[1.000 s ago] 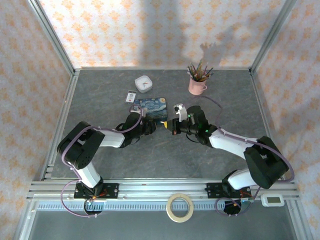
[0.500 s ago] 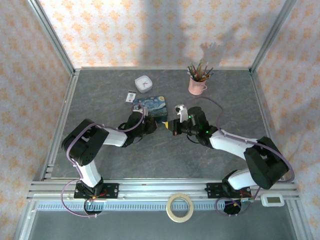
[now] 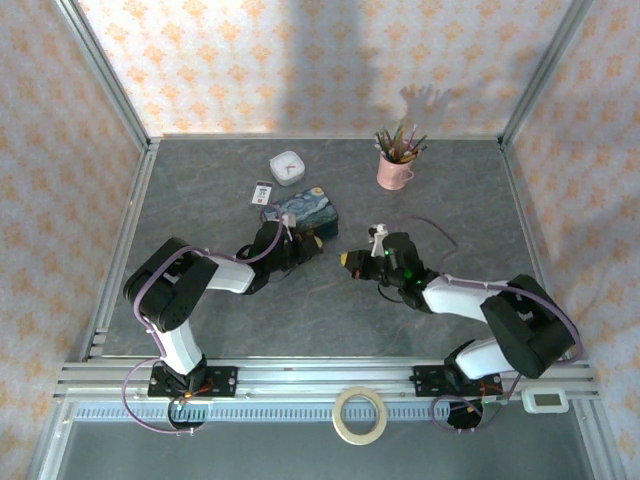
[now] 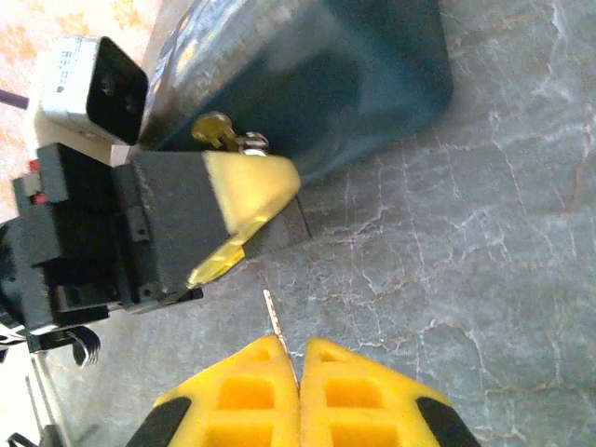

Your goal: Unlock a padlock with a key

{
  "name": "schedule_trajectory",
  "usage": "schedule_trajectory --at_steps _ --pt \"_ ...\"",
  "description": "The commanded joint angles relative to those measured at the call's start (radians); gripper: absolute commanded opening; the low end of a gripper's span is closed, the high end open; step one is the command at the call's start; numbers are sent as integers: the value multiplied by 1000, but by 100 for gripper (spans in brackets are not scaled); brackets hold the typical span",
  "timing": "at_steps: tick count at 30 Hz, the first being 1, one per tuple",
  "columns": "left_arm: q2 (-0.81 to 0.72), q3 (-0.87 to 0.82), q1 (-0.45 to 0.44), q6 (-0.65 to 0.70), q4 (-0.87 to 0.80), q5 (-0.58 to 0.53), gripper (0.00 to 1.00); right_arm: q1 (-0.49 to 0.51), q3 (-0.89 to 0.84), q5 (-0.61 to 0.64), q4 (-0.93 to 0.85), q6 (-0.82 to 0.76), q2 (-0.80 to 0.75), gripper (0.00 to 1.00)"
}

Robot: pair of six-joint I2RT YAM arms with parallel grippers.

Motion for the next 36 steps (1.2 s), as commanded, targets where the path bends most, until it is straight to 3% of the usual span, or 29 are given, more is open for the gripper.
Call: schedule_trajectory --at_steps 1,6,20,36 --pt "-13 -21 -3 -153 219 84 0 -4 -34 -13 192 135 14 0" --pt "-6 -67 -5 -247 378 96 0 -4 -66 -53 311 203 59 0" --pt "29 -80 -31 -285 464 93 0 -6 -80 -147 687 420 270 0" --pt "60 -83 -33 -308 510 89 0 -29 -113 -121 645 396 220 0"
